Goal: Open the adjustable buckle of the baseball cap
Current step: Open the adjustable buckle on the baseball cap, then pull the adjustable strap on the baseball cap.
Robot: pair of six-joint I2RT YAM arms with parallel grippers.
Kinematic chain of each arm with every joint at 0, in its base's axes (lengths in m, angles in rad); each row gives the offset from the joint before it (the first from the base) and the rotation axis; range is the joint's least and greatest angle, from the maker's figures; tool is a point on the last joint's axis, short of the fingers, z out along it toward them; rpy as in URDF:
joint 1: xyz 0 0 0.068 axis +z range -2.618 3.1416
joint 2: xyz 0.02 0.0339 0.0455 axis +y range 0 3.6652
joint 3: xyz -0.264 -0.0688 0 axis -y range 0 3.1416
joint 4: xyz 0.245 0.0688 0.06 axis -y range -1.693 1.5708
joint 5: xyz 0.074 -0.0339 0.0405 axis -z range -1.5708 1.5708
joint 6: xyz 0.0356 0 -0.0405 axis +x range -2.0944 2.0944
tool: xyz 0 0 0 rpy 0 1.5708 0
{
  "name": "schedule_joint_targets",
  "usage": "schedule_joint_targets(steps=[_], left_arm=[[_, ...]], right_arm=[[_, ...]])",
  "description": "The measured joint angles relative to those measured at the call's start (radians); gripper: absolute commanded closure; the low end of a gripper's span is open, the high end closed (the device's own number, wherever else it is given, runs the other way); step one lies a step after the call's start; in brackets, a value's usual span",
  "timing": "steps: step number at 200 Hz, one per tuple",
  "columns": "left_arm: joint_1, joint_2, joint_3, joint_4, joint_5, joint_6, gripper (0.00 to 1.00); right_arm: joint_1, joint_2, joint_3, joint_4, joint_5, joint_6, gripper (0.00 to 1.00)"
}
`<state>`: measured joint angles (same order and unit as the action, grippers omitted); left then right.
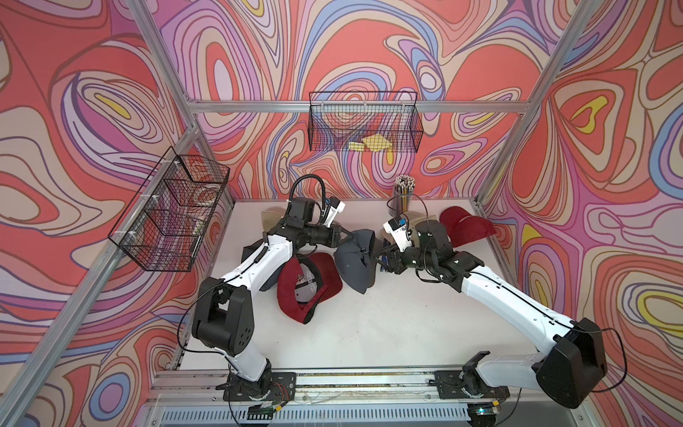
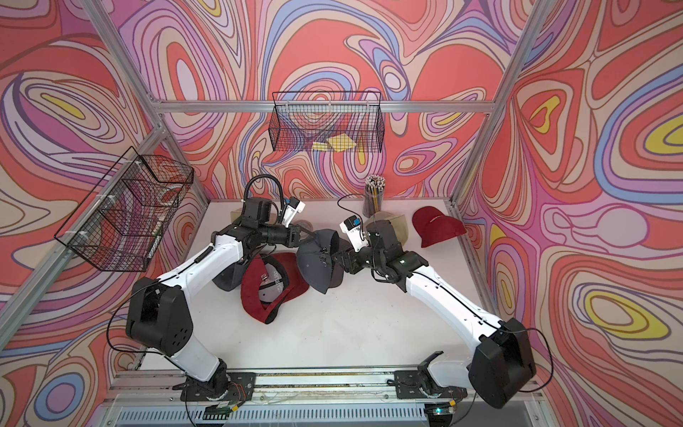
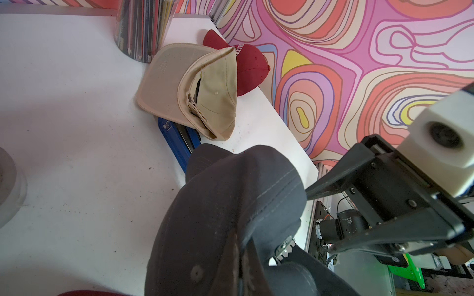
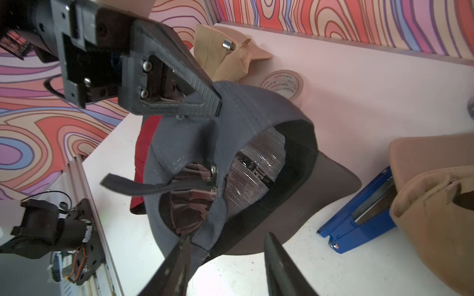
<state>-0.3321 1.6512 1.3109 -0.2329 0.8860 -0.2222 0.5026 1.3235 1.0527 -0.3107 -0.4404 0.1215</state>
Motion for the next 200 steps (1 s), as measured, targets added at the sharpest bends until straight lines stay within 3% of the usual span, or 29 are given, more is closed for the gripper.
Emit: schedule_joint_targets(steps=[94, 200], left_arm=[[0.000, 0.003, 0.000, 0.010, 0.012, -0.015, 1.00], [0.000, 0.014, 0.000, 0.017, 0.015, -0.018, 1.00]], right_arm=[[-0.051, 0.130, -0.007, 0.117, -0.213, 0.040, 0.61], [-0.051, 0.184, -0.032, 0.196, -0.266, 0.068, 0.73]])
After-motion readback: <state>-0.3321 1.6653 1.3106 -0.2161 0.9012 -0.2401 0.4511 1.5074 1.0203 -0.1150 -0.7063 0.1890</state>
